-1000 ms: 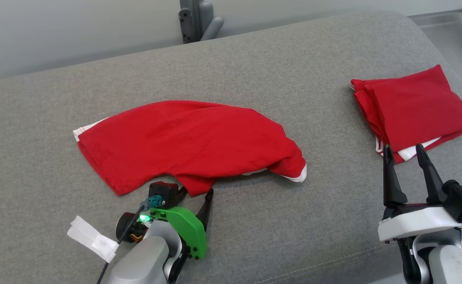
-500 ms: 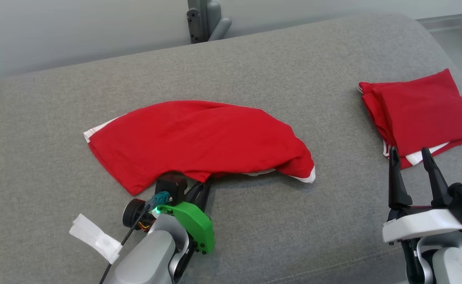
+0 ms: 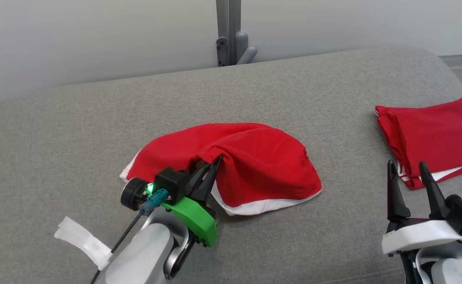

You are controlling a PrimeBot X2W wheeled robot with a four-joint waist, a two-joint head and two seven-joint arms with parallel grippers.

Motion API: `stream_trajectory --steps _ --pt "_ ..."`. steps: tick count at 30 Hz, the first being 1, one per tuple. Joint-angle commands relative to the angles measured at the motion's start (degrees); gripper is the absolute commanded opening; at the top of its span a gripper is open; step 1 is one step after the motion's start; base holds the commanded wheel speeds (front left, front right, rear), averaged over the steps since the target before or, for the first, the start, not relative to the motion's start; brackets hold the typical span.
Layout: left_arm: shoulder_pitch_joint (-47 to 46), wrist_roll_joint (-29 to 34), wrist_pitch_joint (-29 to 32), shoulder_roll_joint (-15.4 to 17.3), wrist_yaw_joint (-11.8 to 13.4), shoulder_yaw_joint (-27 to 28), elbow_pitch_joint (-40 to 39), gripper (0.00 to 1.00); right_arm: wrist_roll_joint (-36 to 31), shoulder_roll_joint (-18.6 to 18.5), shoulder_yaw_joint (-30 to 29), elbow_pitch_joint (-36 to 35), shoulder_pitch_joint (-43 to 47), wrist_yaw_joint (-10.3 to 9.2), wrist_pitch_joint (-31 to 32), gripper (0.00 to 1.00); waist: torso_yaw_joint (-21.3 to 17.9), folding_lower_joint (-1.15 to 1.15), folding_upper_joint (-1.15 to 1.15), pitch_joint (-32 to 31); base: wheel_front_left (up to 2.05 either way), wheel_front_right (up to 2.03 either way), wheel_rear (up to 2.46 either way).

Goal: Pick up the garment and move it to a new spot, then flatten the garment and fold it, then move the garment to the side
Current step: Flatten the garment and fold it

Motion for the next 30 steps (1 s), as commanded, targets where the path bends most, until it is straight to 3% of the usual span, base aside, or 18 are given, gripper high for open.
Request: stream_trajectory --steps 1,6,11,30 --pt "0.67 0.25 0.4 0.68 0.63 0.23 -1.41 0.0 0.12 -0.17 -0.22 0.16 0.84 -0.03 -0.49 1.0 0.12 0.0 0.68 -0.65 0.0 0.0 0.0" --pt "0.29 -1.62 3.73 3.53 2.39 2.41 -5.44 0.0 0.07 -0.16 0.11 -0.14 1.13 -0.03 -0.25 1.0 -1.02 0.0 0.68 -0.45 0.0 0.0 0.0" --pt "-2.64 -2.38 4.84 4.7 2.79 4.01 -0.21 0.0 0.04 -0.16 1.48 -0.35 0.14 -0.03 0.13 1.0 -2.64 0.0 0.68 0.9 0.0 0.0 0.0" --pt "-20.59 -1.14 1.53 -0.37 1.5 4.72 29.23 0.0 0.02 -0.17 4.51 0.61 -4.49 -0.03 -0.4 1.0 -10.19 0.0 0.68 9.15 0.0 0.0 0.0"
